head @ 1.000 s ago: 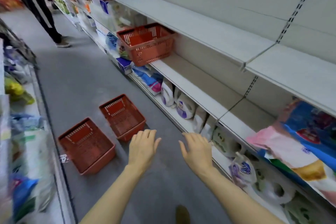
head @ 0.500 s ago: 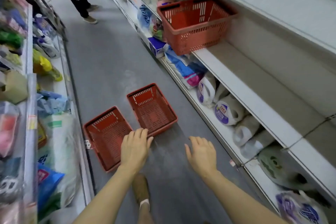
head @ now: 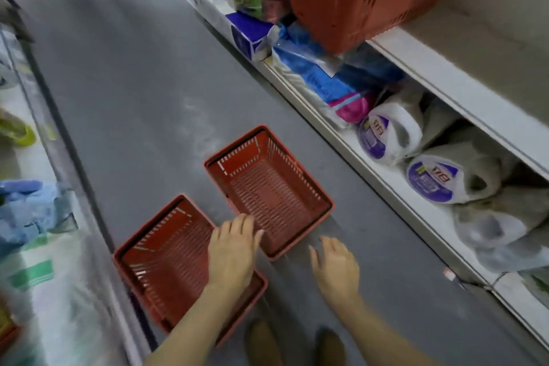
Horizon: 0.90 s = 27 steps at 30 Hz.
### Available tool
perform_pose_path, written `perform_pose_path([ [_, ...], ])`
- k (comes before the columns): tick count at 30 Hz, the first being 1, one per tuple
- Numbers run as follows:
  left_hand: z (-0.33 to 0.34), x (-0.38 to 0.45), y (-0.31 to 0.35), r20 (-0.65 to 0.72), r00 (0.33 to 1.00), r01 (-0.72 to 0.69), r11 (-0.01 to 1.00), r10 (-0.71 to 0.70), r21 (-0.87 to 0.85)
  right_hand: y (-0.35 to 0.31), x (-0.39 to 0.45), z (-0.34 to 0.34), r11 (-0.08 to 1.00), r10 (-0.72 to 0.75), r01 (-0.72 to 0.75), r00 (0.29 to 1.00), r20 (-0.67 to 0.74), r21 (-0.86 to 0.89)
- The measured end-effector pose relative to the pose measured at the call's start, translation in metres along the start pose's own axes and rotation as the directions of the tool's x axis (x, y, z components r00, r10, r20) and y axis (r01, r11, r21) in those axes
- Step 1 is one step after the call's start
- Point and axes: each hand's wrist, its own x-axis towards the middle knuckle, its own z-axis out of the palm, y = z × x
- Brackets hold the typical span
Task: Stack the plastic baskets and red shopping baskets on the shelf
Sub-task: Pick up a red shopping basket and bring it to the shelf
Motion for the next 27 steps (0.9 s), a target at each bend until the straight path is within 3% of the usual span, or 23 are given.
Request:
perform_pose_path([
  [5,0.091,0.039,-0.029,-0.064,0.998,-0.008,1.0,0.009,0.009,0.006,0.042,0.124,0.949,0.254,-0.284,0.945,0.204,0.136],
  [12,0.188,0.058,-0.043,-0.126,0.991,-0.048,0.998,0.052,0.034,0.007,0.061,0.235,0.841,0.456,-0.477,0.879,0.143,0.253],
  [19,0.216,0.068,-0.036,-0.129,0.99,-0.049,0.999,0.051,0.022,0.014,0.069,0.24,0.706,0.574,-0.583,0.804,0.156,0.403],
  [27,0.241,0.13,-0.061,-0.152,0.987,0.042,0.996,-0.053,-0.074,0.115,0.061,0.211,0.736,0.623,-0.572,0.782,-0.032,0.362],
])
